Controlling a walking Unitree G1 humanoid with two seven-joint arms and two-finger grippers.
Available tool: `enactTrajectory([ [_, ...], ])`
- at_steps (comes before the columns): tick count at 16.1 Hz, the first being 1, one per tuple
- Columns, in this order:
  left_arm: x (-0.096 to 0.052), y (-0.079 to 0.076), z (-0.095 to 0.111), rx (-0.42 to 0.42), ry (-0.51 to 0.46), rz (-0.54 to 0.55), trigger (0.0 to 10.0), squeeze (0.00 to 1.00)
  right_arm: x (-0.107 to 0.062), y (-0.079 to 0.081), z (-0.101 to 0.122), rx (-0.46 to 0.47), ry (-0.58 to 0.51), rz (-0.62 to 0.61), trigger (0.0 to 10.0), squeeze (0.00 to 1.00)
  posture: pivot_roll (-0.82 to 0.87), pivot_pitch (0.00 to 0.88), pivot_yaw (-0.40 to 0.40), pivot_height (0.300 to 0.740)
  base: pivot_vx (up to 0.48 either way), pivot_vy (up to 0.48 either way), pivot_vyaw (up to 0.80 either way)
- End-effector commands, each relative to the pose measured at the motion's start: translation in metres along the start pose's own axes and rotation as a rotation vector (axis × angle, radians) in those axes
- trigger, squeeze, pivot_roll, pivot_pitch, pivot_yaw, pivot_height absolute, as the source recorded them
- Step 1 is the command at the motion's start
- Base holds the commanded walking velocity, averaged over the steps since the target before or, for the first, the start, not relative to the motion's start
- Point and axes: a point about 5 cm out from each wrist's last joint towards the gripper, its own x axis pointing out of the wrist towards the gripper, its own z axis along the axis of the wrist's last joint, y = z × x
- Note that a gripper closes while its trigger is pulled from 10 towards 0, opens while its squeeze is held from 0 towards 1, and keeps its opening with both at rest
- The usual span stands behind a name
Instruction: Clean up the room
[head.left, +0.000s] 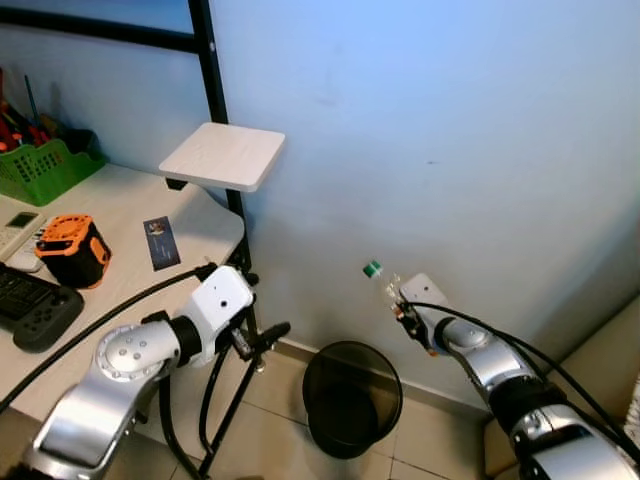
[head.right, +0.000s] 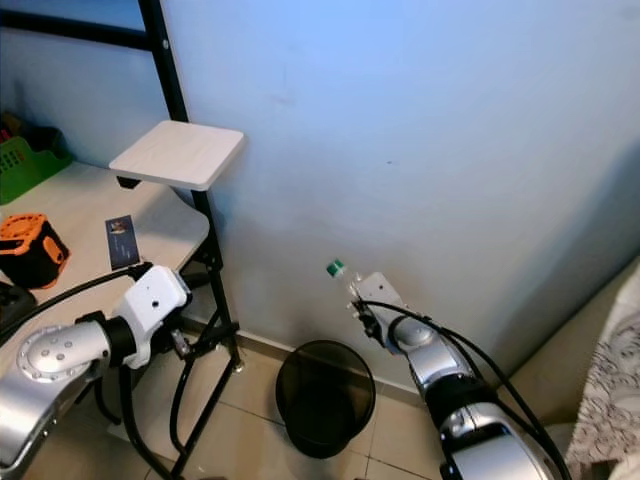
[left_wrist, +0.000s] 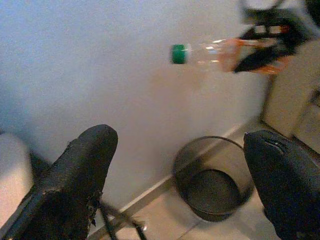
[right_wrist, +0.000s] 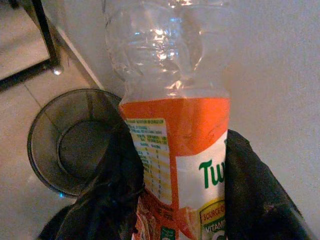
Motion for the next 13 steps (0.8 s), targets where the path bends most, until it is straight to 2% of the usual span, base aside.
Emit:
enactTrajectory([
  [1, 0.002, -0.001, 0.004, 0.031, -0.007, -0.059, 10.0, 0.00, 0.002, -0.002, 0.010, -0.040, -0.017, -0.012, 10.0, 0.00, 0.05, 0.000, -0.013, 0.740, 0.000, 0.000, 0.00],
  [3, 0.001, 0.000, 0.007, 0.046, -0.010, -0.124, 10.0, 0.00, 0.006, 0.003, 0.011, -0.072, 0.011, -0.011, 10.0, 0.00, 0.06, 0.000, -0.020, 0.740, 0.000, 0.000, 0.00],
  [7, -0.001, 0.000, 0.007, 0.053, 0.000, -0.161, 10.0, 0.00, 0.009, 0.008, 0.015, -0.080, 0.015, -0.013, 10.0, 0.00, 0.06, 0.000, -0.021, 0.740, 0.000, 0.000, 0.00],
  [8, -0.002, 0.000, 0.007, 0.058, 0.006, -0.166, 10.0, 0.00, 0.009, 0.006, 0.015, -0.103, 0.023, -0.044, 10.0, 0.42, 0.06, 0.000, -0.020, 0.740, 0.000, 0.000, 0.00],
  [9, -0.002, 0.001, 0.007, 0.059, 0.007, -0.170, 10.0, 0.00, 0.010, 0.005, 0.016, -0.106, 0.023, -0.060, 10.0, 1.00, 0.06, 0.000, -0.019, 0.740, 0.000, 0.000, 0.00],
  [13, 0.000, 0.002, 0.007, 0.061, 0.011, -0.181, 10.0, 0.00, 0.011, 0.007, 0.019, -0.100, 0.013, -0.055, 10.0, 1.00, 0.05, 0.000, -0.015, 0.740, 0.000, 0.000, 0.00],
])
